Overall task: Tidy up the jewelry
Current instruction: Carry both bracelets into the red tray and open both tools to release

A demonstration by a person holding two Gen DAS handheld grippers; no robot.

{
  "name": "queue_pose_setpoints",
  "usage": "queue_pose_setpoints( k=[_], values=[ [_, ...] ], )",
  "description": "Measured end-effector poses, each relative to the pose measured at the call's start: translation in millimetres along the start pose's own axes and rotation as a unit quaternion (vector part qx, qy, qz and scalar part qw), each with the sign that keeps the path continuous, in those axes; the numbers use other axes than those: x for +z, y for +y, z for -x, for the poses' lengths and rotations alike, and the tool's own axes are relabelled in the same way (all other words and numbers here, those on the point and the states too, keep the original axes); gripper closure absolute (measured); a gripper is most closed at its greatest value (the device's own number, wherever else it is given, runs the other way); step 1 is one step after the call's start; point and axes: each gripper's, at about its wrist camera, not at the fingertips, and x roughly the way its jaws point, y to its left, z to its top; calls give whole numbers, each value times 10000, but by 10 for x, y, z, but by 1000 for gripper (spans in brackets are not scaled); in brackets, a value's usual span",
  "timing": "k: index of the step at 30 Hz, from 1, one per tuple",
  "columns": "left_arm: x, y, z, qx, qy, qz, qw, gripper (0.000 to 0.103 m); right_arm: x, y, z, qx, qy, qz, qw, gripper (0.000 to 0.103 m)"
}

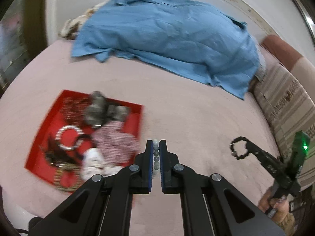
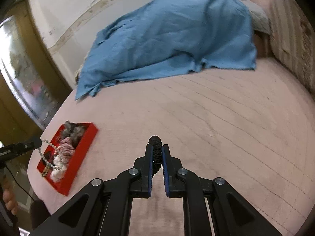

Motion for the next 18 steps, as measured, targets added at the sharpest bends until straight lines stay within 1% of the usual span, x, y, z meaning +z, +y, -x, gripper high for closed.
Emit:
queue_pose_setpoints(
  k=[3,6,9,14,18],
  values=[
    [39,334,94,164,-72,154,9997,97,48,274,-1,126,61,258,9996,93],
    [73,575,128,272,-127,270,9992,97,98,550,-37,249,152,502,9983,93],
    [136,886,138,377,-197,494,9979,97,136,782,-67,341,213,703,9967,93],
    [249,1312,66,400,-255,862,9951,97,210,1246,-197,563,364,1062,9921,93],
    [344,1580,-59,386,-297,1081,9930,97,237,1642,-367,721,531,1361,9866,93]
  ],
)
